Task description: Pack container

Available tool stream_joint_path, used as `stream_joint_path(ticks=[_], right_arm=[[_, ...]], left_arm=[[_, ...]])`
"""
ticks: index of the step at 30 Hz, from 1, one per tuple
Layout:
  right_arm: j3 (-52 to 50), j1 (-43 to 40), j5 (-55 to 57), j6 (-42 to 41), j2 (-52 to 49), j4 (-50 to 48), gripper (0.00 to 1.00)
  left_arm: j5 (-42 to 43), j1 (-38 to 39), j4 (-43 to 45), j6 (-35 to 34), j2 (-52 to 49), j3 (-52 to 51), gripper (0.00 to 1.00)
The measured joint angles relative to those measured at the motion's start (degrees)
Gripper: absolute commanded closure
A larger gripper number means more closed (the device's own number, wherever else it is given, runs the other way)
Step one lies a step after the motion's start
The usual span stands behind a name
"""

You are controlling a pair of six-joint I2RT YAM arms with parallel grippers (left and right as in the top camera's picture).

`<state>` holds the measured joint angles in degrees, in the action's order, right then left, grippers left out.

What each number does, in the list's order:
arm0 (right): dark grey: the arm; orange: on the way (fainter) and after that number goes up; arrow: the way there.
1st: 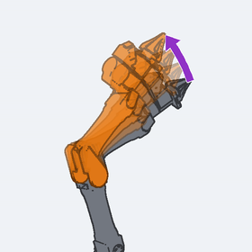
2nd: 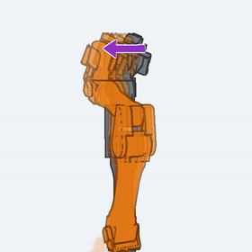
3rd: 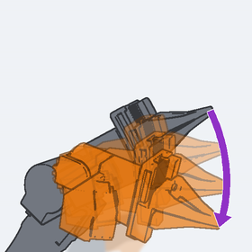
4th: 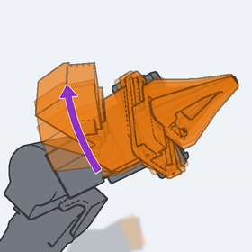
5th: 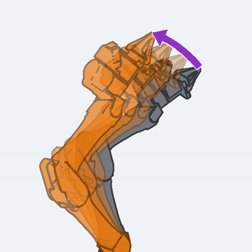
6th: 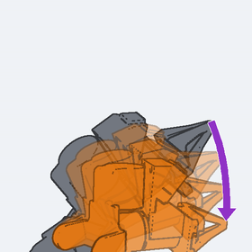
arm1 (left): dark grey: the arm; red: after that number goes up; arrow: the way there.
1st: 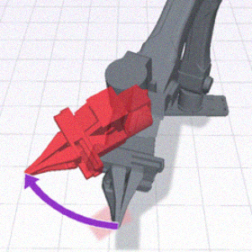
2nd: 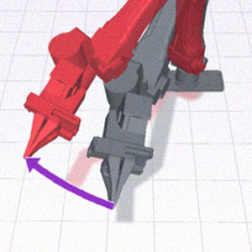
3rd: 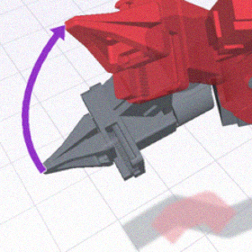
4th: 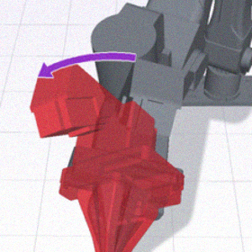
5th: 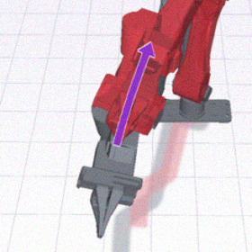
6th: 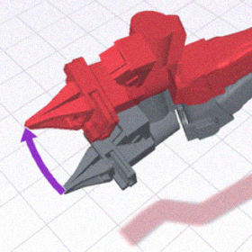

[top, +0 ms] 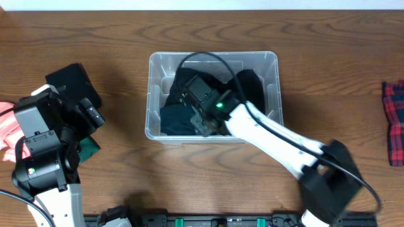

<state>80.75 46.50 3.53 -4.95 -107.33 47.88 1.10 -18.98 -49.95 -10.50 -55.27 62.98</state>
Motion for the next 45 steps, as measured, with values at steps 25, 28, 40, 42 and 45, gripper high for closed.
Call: stream_joint_path(ticks=[25, 28, 40, 42, 45], right_arm=[[0.96, -9.22, 2.08, -2.8, 15.96, -3.82, 0.99], [0.96, -9.4, 0.37, -2.95, 14.53, -3.37, 0.99], [0.66, -6.36, -7.5, -3.82, -5.25, 1.57, 0.99], [1.03, -6.49, -7.82, -3.82, -5.11, 1.79, 0.99], [1.38, -7.06, -7.74, -3.8, -4.81, 2.58, 0.98]], left_arm=[[0.0, 0.0, 0.0, -0.02, -0.02, 0.0, 0.02], [0.0, 0.0, 0.0, 0.0, -0.02, 0.0, 0.02], [0.0, 0.0, 0.0, -0.02, -0.02, 0.0, 0.02], [0.0, 0.0, -0.02, -0.02, -0.02, 0.0, 0.02], [0.0, 0.0, -0.02, 0.0, -0.02, 0.0, 0.02]])
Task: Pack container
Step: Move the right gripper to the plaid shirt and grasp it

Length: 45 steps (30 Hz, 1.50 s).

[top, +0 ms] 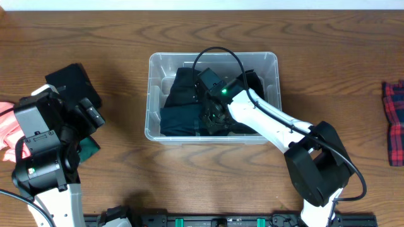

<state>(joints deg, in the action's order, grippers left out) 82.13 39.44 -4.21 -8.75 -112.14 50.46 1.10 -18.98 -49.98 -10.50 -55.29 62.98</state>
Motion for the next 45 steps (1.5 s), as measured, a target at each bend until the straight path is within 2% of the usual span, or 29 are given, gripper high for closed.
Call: stream_joint_path(ticks=[2, 3, 4, 5, 6, 11, 15, 19, 24, 28, 35, 45], right_arm=[[0.35, -0.59, 0.61, 0.02, 1.14, 1.03, 0.92], [0.37, -1.14, 1.46, -0.09, 2.32, 1.4, 0.82], [0.37, -1.84, 2.51, -0.31, 3.65, 1.62, 0.57], [0.37, -3.08, 4.37, -0.11, 5.95, 1.51, 0.1], [0.39, -4.46, 5.79, -0.13, 8.11, 1.25, 0.01], [1.68, -16.26, 13.7, -0.22, 21.24, 0.74, 0.01], [2.82, -29.83, 18.29, -0.26, 25.24, 2.14, 0.01], [1.33, -43.5, 20.83, -0.24, 21.59, 2.23, 0.01], [-1.64, -57.68, 26.88, 0.66, 11.37, 2.43, 0.01], [-2.25, -63.56, 31.71, 1.07, 5.22, 0.81, 0.01], [-2.27, -70.01, 35.67, 4.13, 0.13, -6.36, 0.01], [-2.34, -72.28, 37.07, 9.49, -6.23, -15.32, 0.01]], left_arm=[[0.0, 0.0, 0.0, -0.02, 0.0, 0.0, 0.02], [0.0, 0.0, 0.02, -0.02, 0.0, 0.0, 0.02], [0.0, 0.0, 0.0, 0.0, 0.0, 0.0, 0.02], [0.0, 0.0, 0.0, -0.02, 0.0, 0.0, 0.02], [0.0, 0.0, 0.0, 0.0, 0.0, 0.0, 0.02], [0.0, 0.0, 0.0, -0.02, 0.0, 0.0, 0.02], [-0.02, 0.0, 0.0, -0.02, 0.0, 0.0, 0.02], [0.0, 0.0, 0.02, 0.0, 0.0, 0.0, 0.02], [0.0, 0.0, 0.02, -0.02, 0.0, 0.0, 0.02], [0.0, 0.0, 0.02, 0.0, -0.02, 0.0, 0.02], [0.0, 0.0, 0.0, -0.02, 0.0, 0.0, 0.02], [0.0, 0.0, -0.2, -0.02, 0.0, 0.0, 0.02]])
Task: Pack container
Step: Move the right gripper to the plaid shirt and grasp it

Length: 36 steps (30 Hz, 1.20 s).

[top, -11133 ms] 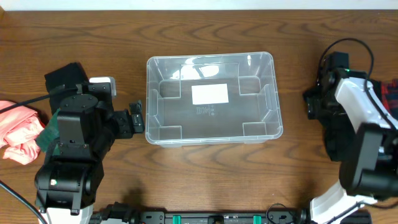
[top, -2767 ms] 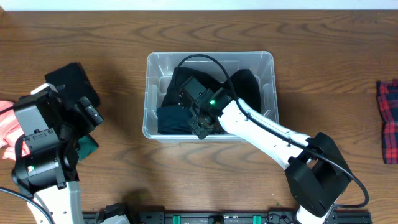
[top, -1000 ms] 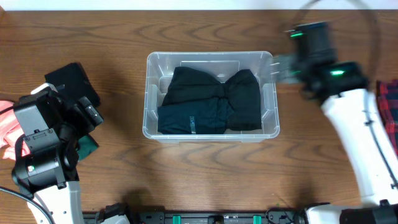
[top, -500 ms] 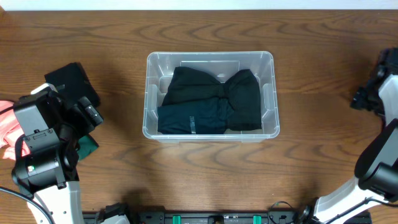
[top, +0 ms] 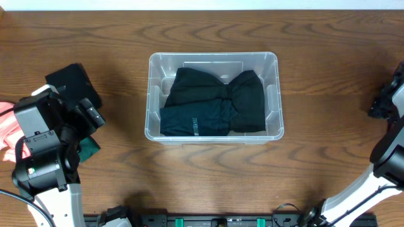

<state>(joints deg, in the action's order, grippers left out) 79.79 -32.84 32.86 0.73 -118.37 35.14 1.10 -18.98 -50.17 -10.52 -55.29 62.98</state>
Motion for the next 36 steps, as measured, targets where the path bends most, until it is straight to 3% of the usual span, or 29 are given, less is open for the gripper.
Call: stream_joint_path(ticks=[6, 9, 14, 19, 27, 36], right_arm=[[0.0, -1.6, 0.35, 2.64, -0.96, -5.2, 0.04], [0.0, -2.12, 0.57, 3.67, -2.21, -6.14, 0.16], [0.07, -2.86, 0.39, 4.46, -2.6, -6.75, 0.5], [0.57, -2.99, 0.31, 4.61, -2.56, -6.34, 0.74], [0.2, -1.9, -4.35, 2.99, 1.05, -3.87, 0.81], [-0.79, 12.52, -16.41, 2.8, 23.19, -1.31, 0.9]], left_arm=[[0.0, 0.0, -0.04, 0.0, 0.0, 0.0, 0.02], [0.0, 0.0, -0.04, 0.02, -0.02, 0.0, 0.02], [0.0, 0.0, -0.02, 0.02, -0.02, 0.0, 0.02], [0.0, 0.0, -0.02, 0.0, -0.02, 0.0, 0.02], [0.0, 0.0, -0.04, 0.0, 0.0, 0.0, 0.02], [-0.02, 0.0, -0.02, 0.0, 0.0, 0.0, 0.02]])
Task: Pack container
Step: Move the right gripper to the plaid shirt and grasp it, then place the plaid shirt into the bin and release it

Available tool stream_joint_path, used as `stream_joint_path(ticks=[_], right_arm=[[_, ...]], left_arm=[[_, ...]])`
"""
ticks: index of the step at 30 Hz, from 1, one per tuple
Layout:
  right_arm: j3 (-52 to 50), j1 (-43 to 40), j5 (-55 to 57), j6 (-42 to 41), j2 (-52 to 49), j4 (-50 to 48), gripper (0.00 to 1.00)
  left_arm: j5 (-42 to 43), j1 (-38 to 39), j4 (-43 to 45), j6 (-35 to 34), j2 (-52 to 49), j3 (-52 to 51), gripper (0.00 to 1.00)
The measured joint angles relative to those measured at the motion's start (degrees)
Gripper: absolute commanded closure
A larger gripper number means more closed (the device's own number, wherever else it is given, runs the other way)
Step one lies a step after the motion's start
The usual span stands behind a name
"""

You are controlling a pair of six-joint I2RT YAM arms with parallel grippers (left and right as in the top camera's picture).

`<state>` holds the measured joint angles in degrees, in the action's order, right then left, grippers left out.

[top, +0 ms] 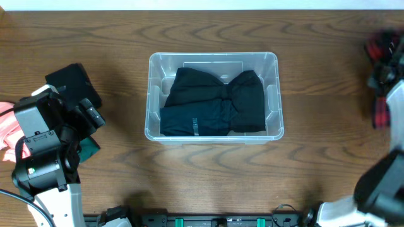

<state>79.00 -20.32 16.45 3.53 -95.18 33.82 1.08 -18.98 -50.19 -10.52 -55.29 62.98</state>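
Note:
A clear plastic container [151, 94] stands mid-table with folded dark garments [214, 104] filling it. At the far right edge my right arm is blurred, its gripper [380, 70] at a red plaid cloth [380, 45]. That cloth shows above the gripper and again below it, so it seems held, though the fingers are not sharp. My left gripper [95, 117] rests at the far left beside a black cloth [72, 79]. Its jaws are too small to read.
A pink cloth [6, 129] lies at the left edge and a teal cloth [90, 146] peeks out under the left arm. The arm bases stand along the front edge.
My right arm has shifted up along the right edge. The red plaid cloth, hidden behind the arm before, now shows above and below the gripper, displaced toward the table. The left arm is unchanged.
My right gripper was down in the container among the dark garments, then still there further right. Later it had left the container, with the garments lying folded inside, and stood at the right edge. Now it is at the plaid cloth there.

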Motion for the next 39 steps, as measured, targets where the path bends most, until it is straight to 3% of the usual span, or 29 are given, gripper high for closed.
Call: stream_joint_path(ticks=[7, 13, 17, 24, 33, 35, 39], right_arm=[[0.2, 23.74, -2.01, 2.62, 13.86, 3.67, 0.9], [0.17, 43.78, -3.52, 5.14, 13.42, 5.51, 0.9], [0.17, 51.41, -3.65, 6.91, 10.32, 5.46, 0.89], [0.17, 57.18, -4.7, 8.22, -0.15, 4.74, 0.9], [0.11, 60.54, -5.64, 13.09, -10.67, -3.67, 0.88], [0.11, 60.94, -5.42, 13.7, -11.78, -3.76, 0.84], [0.59, 61.11, -5.33, 14.1, -12.81, -2.47, 0.59]], left_arm=[[0.02, 0.0, -0.42, 0.02, -0.02, 0.0, 0.02], [0.0, 0.0, -0.66, 0.0, 0.0, 0.0, 0.02], [0.02, 0.0, -0.66, 0.02, -0.02, 0.0, 0.02], [0.02, 0.0, -0.66, 0.0, -0.02, 0.0, 0.02], [0.0, 0.0, -0.66, 0.02, -0.02, 0.0, 0.02], [0.02, 0.0, -0.66, 0.0, 0.0, 0.0, 0.02], [0.0, 0.0, -0.66, 0.02, 0.0, 0.0, 0.02]])
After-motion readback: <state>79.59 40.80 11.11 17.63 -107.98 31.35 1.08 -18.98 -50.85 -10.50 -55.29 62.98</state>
